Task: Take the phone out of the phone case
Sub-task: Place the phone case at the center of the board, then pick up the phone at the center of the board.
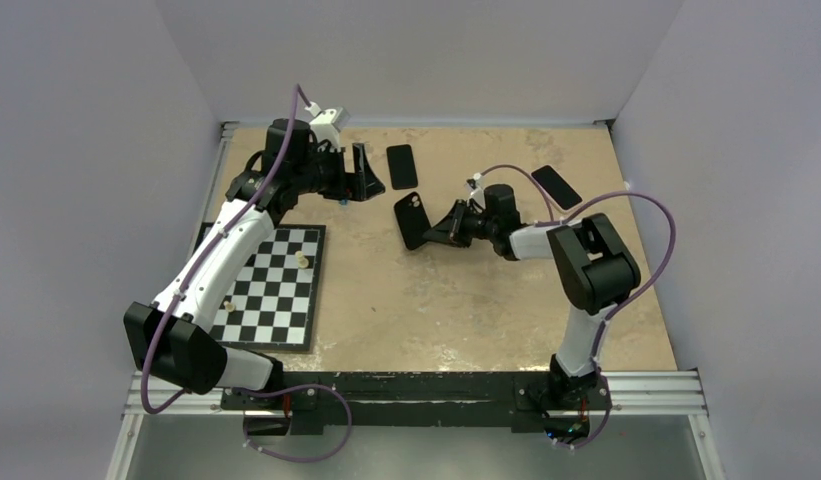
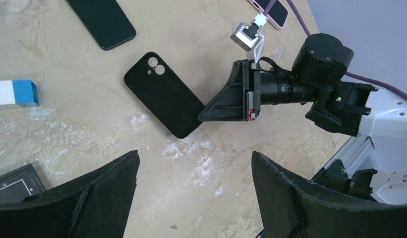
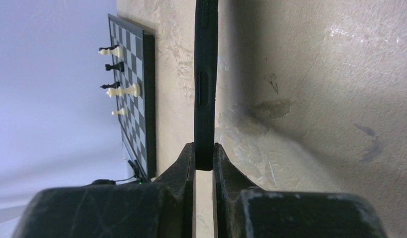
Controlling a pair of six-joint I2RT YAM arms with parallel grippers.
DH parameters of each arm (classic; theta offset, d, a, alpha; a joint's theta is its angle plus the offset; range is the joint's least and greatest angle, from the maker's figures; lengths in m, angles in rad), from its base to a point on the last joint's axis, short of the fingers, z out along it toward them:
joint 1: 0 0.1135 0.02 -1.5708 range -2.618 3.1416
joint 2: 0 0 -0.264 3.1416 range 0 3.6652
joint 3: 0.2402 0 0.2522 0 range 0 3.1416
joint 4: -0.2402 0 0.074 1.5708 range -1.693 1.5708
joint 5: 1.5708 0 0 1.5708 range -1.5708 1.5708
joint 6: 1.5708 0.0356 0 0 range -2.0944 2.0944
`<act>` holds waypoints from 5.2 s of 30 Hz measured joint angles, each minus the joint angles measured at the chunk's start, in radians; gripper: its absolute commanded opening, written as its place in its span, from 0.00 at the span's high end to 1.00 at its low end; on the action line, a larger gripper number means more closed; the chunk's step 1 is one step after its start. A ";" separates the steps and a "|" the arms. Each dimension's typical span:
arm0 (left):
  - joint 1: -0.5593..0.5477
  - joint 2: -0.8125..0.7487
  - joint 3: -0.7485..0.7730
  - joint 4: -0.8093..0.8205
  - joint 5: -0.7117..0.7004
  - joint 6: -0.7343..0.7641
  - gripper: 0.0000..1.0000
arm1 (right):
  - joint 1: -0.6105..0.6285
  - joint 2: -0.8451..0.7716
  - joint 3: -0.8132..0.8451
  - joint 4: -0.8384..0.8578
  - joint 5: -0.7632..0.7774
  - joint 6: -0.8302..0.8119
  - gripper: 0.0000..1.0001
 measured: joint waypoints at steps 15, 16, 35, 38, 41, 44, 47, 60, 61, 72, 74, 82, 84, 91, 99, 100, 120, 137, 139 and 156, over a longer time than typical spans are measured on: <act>0.006 0.000 0.000 0.017 0.028 -0.016 0.13 | 0.034 0.071 -0.070 0.171 0.040 0.161 0.83; 0.006 0.000 0.000 0.018 0.030 -0.016 0.13 | 0.036 0.071 -0.070 0.171 0.042 0.166 0.81; 0.006 0.000 0.000 0.019 0.040 -0.016 0.13 | 0.078 -0.086 -0.004 -0.209 0.233 -0.075 0.11; 0.006 0.000 0.000 0.019 0.040 -0.016 0.13 | 0.077 -0.118 0.087 -0.402 0.349 -0.192 0.10; 0.006 0.000 0.000 0.019 0.040 -0.016 0.13 | 0.060 -0.151 0.171 -0.542 0.465 -0.288 0.12; 0.006 0.000 0.000 0.019 0.043 -0.016 0.13 | -0.015 -0.170 0.225 -0.611 0.518 -0.338 0.13; 0.006 -0.007 -0.011 0.031 0.052 -0.022 0.13 | -0.158 -0.151 0.314 -0.671 0.617 -0.346 0.17; 0.007 -0.053 -0.044 0.097 0.141 -0.088 0.14 | -0.510 0.268 0.885 -0.790 0.889 -0.216 0.43; 0.007 -0.055 -0.045 0.103 0.150 -0.095 0.14 | -0.533 0.307 0.926 -0.801 0.871 -0.204 0.45; 0.007 -0.056 -0.061 0.162 0.214 -0.147 0.14 | -0.677 0.518 1.098 -0.840 0.650 -0.163 0.37; 0.007 -0.055 -0.067 0.166 0.220 -0.154 0.14 | -0.676 0.518 1.098 -0.843 0.608 -0.163 0.35; 0.007 -0.054 -0.075 0.173 0.224 -0.156 0.14 | -0.673 0.457 0.942 -0.750 0.444 -0.178 0.30; 0.007 -0.054 -0.076 0.173 0.224 -0.156 0.14 | -0.664 0.409 0.864 -0.734 0.414 -0.185 0.30; 0.007 -0.054 -0.077 0.176 0.228 -0.158 0.14 | -0.564 0.226 0.607 -0.735 0.402 -0.257 0.17; 0.007 -0.054 -0.083 0.206 0.259 -0.184 0.15 | -0.424 0.173 0.628 -0.842 0.560 -0.389 0.07; 0.007 -0.054 -0.083 0.209 0.260 -0.184 0.14 | -0.423 0.180 0.646 -0.855 0.576 -0.388 0.06; 0.007 -0.054 -0.084 0.224 0.272 -0.186 0.14 | -0.411 0.491 1.130 -1.151 0.850 -0.142 0.02; 0.014 -0.054 -0.090 0.228 0.276 -0.200 0.15 | -0.343 0.637 1.388 -1.375 0.941 -0.232 0.43; 0.014 -0.054 -0.090 0.228 0.276 -0.200 0.14 | -0.341 0.618 1.358 -1.365 0.905 -0.270 0.51; 0.026 -0.054 -0.098 0.235 0.285 -0.208 0.14 | -0.137 0.220 0.701 -1.152 0.702 -0.743 1.00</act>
